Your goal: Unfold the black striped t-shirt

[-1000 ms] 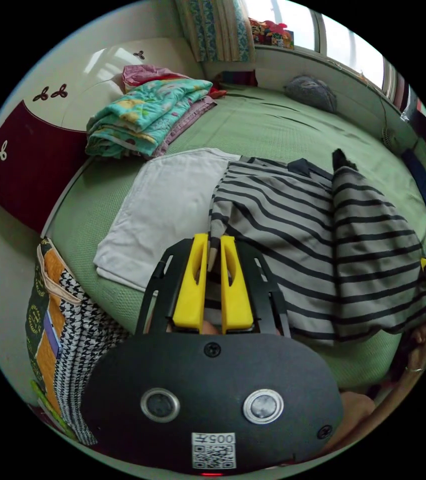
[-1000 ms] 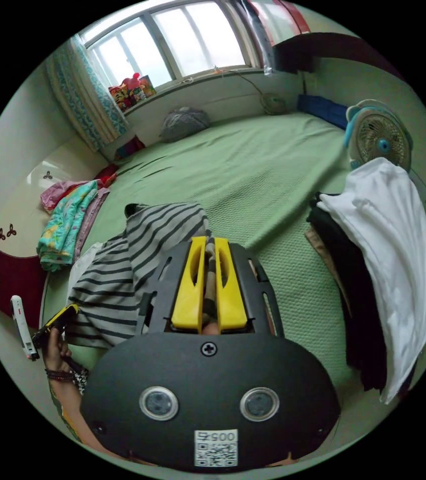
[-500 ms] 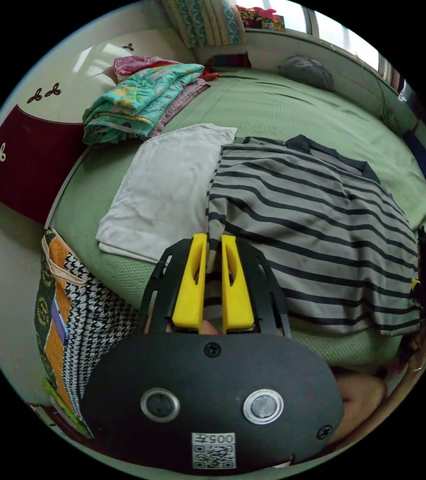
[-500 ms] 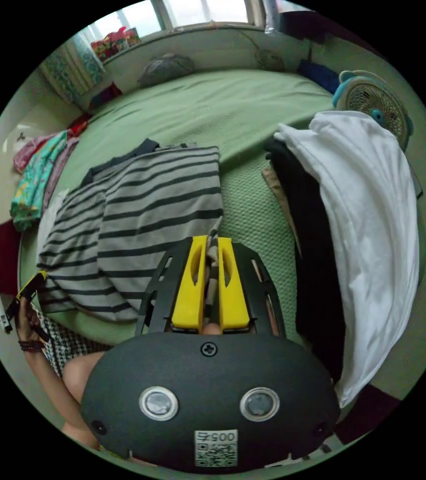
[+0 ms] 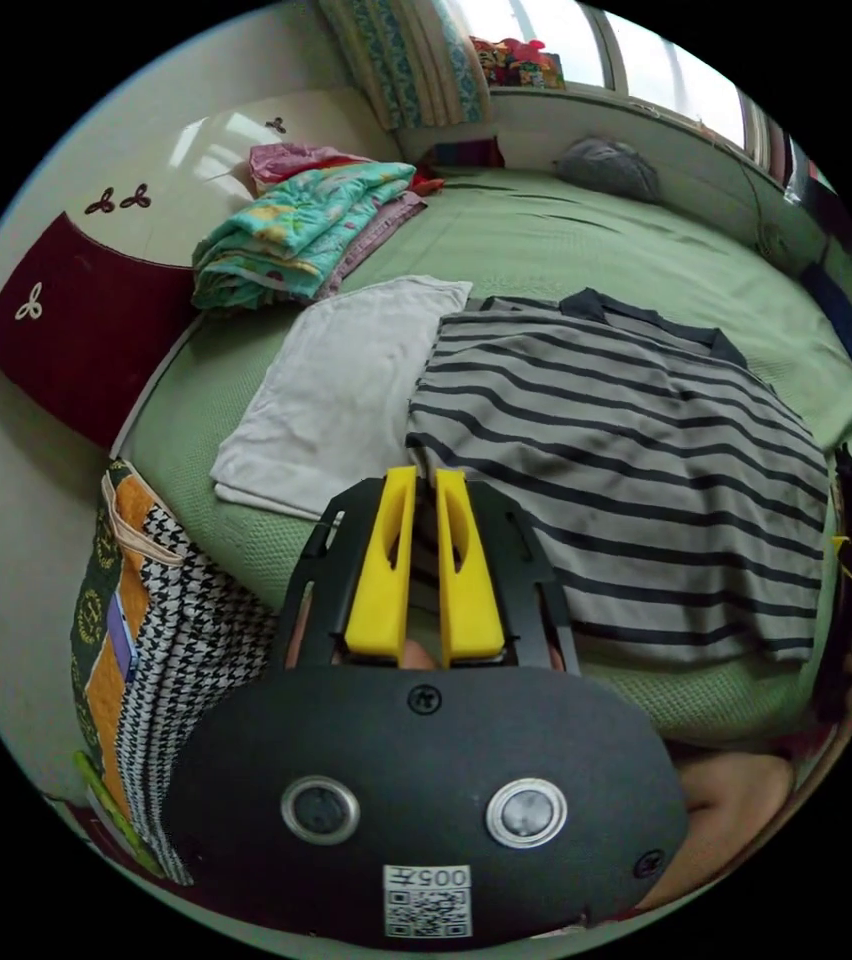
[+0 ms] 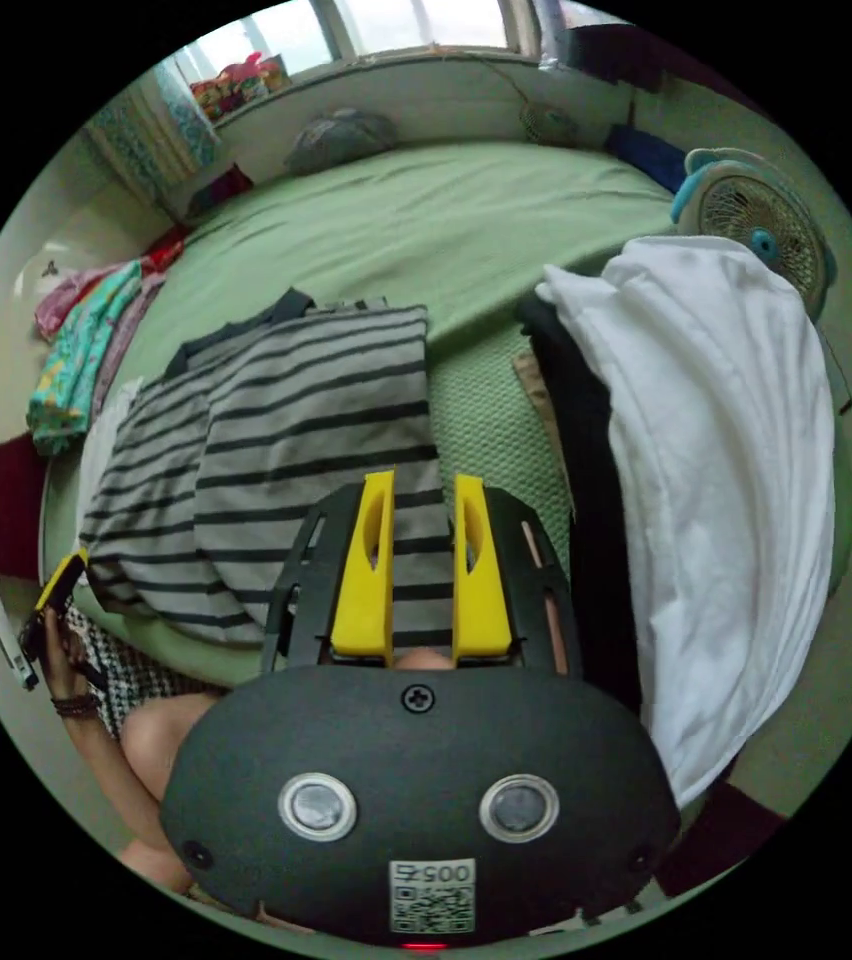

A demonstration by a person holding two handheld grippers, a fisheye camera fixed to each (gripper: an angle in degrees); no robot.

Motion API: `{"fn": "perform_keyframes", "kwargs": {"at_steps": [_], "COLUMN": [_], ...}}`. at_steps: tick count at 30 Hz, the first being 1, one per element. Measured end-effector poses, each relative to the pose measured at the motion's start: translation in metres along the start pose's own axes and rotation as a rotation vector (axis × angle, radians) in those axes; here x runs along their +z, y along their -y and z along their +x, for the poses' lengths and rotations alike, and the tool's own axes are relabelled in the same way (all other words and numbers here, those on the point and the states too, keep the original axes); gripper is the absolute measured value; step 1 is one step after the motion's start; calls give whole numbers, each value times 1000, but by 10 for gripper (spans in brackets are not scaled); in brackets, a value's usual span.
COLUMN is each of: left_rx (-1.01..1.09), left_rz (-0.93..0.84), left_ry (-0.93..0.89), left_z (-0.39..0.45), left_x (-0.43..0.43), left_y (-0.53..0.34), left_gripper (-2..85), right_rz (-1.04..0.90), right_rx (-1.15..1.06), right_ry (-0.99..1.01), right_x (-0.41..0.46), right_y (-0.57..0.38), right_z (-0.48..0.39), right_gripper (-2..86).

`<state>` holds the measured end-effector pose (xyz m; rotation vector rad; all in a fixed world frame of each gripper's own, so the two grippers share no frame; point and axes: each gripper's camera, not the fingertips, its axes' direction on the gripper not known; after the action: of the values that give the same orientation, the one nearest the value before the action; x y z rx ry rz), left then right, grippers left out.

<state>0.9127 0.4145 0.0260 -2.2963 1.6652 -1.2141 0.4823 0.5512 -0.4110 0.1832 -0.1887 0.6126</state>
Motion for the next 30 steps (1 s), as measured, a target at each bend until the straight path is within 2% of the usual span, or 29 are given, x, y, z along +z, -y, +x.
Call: {"fn": "perform_keyframes", "kwargs": {"at_steps": [3,7,12,17,25,30], "left_rx": [-7,-46,-42,6,14,73], "left_rz": [-31,-51,-64,-83,-19,-19], "left_ry": [8,-9,-15,-21,-168,-178], "left_z": [-1,-10,-23,-30,-63,-73], "left_x": [9,18,26,40,41,42], "left_y": [0,-3,-12,-15,-36,-50], "left_gripper": [38,21,16,23,49,61], "right_rz": [-101,-84,-54,-105,62,126], "right_rx": [-21,-65,48,35,25,-12], "right_ry": [30,-16,-33,-84,-146,46], "right_x": [20,21,16,34,11,1], "right_y": [4,4,6,13,-6,-28], "right_z": [0,-2,7,0,-5,-8], "right_gripper": [70,9,-14,-10,64,63]}}
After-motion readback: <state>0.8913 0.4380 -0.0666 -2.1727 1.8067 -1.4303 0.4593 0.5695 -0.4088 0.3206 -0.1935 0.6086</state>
